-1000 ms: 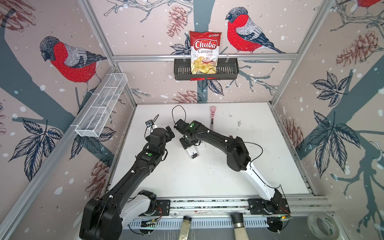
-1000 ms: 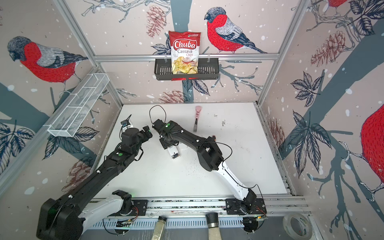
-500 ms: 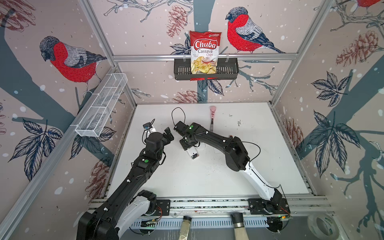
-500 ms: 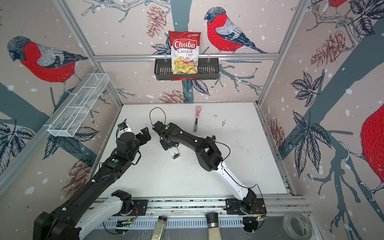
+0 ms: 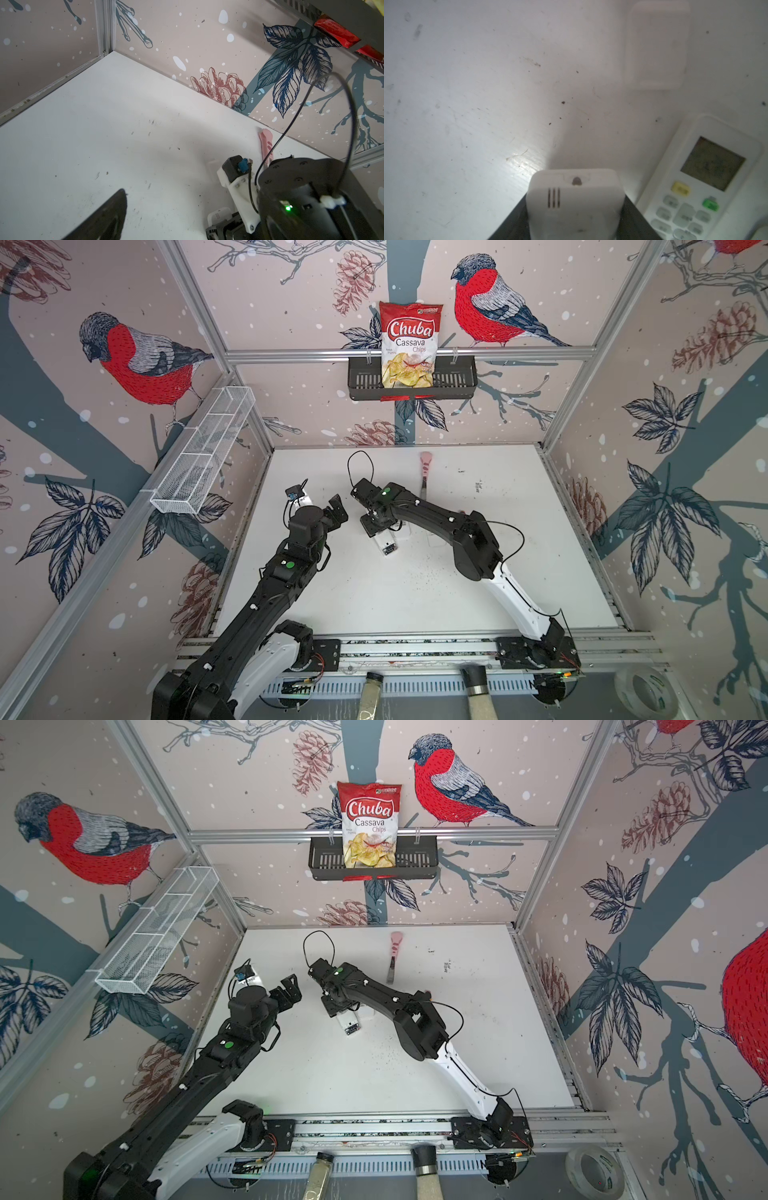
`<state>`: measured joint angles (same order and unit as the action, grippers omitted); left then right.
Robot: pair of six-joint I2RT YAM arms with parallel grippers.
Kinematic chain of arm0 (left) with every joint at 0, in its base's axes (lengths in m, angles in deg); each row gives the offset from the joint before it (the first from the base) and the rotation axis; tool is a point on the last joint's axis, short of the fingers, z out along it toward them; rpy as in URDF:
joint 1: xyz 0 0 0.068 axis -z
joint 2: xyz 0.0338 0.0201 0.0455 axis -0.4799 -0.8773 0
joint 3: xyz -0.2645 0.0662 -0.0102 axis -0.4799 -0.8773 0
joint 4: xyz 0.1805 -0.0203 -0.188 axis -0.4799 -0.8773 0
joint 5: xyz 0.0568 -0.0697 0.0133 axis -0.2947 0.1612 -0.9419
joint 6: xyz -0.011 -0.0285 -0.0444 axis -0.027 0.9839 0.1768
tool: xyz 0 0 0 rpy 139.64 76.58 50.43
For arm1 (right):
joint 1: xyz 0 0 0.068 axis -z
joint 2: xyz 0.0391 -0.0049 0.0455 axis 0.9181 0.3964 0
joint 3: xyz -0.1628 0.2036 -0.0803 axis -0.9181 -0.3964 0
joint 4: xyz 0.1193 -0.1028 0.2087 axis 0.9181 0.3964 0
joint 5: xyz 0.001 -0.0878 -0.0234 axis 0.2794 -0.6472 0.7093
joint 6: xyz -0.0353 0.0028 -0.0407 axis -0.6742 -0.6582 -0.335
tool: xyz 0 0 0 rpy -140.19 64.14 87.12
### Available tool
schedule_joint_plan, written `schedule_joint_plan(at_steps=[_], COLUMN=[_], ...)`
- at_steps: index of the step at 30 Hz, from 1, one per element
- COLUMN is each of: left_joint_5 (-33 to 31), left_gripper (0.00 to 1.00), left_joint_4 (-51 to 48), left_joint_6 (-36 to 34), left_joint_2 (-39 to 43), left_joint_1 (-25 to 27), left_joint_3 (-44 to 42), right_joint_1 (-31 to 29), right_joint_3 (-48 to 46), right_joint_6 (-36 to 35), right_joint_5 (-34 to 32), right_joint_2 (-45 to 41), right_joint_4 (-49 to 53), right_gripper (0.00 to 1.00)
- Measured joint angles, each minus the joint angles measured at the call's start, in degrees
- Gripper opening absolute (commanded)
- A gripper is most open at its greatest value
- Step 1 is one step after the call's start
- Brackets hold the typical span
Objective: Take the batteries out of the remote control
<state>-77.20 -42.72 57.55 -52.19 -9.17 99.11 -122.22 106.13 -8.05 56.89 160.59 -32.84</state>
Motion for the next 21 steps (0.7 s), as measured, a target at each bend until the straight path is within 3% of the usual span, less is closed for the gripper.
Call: schedule_joint_plan(at_steps=[5, 11, 16, 21], left_joint_5=[0.94, 2.4, 3.5, 3.87], left_gripper=[0.96, 0.96, 0.96, 0.96], left_joint_4=[-0.11, -0.07, 0.66, 2.08], left_joint_6=[-0.42, -0.85, -2.01, -3.65], left_joint_2=[0.02, -1.7, -7.98, -19.02], left_joint_1=[0.0, 0.15, 2.6, 8.98], left_joint_3=[1.16, 2.84, 6.21, 12.37], right_joint_1=[0.28, 1.55, 7.32, 18.45], right_joint_3=[-0.26, -3.85, -18.75, -36.26], right_joint_6=[-0.52, 0.02, 2.56, 5.46], right_joint_5=[0.48, 0.92, 0.42, -1.55], right_joint_2=[-3.45, -7.58, -19.02, -31.82], right_joint_4=[-1.33, -3.21, -7.41, -12.22], right_gripper=[0.74, 0.71, 0.6, 0.55])
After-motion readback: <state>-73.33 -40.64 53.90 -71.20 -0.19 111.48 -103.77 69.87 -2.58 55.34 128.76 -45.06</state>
